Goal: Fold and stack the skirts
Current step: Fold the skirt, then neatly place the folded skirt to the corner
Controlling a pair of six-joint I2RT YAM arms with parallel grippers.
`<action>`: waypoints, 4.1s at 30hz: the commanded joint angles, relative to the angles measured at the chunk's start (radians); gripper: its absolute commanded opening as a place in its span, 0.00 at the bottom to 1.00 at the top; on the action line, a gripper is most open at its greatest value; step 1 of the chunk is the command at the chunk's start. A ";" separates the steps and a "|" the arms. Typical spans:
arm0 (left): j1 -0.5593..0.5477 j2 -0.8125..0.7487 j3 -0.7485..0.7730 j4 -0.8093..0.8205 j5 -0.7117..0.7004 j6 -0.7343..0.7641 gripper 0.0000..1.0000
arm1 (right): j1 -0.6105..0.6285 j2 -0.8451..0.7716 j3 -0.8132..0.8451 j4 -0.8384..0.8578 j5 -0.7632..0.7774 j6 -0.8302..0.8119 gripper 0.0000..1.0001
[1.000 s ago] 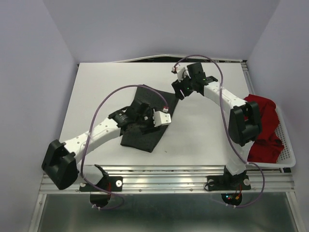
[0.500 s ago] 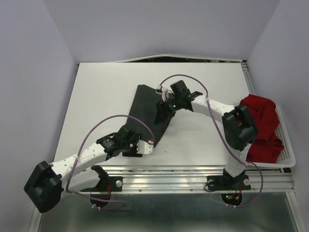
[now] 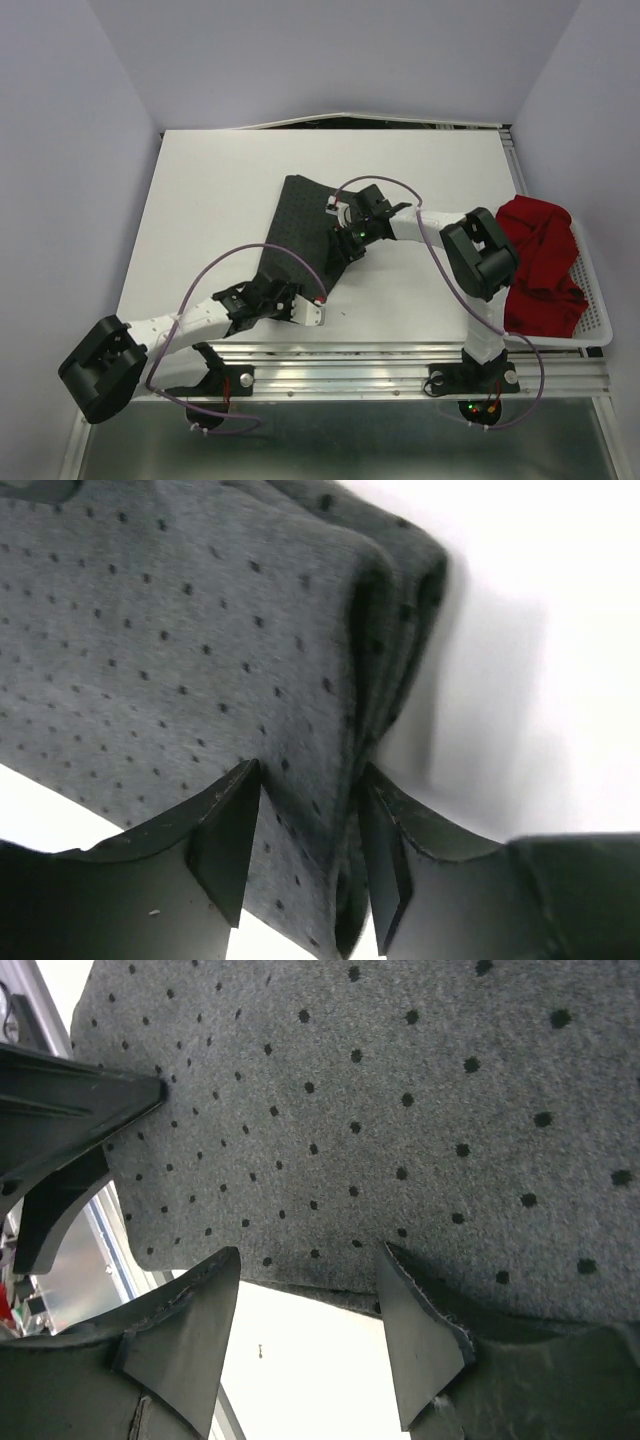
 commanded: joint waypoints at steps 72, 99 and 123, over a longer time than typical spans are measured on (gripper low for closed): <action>0.113 0.507 0.922 -0.675 0.068 0.127 0.08 | 0.051 0.241 0.299 -0.016 -0.115 -0.119 0.29; 0.405 0.354 0.914 -0.498 0.275 -0.394 0.59 | -0.202 0.013 0.503 -0.166 0.014 -0.024 0.72; 0.618 0.747 0.799 -0.119 0.418 -0.889 0.44 | -0.037 0.005 0.064 0.109 0.098 0.048 0.35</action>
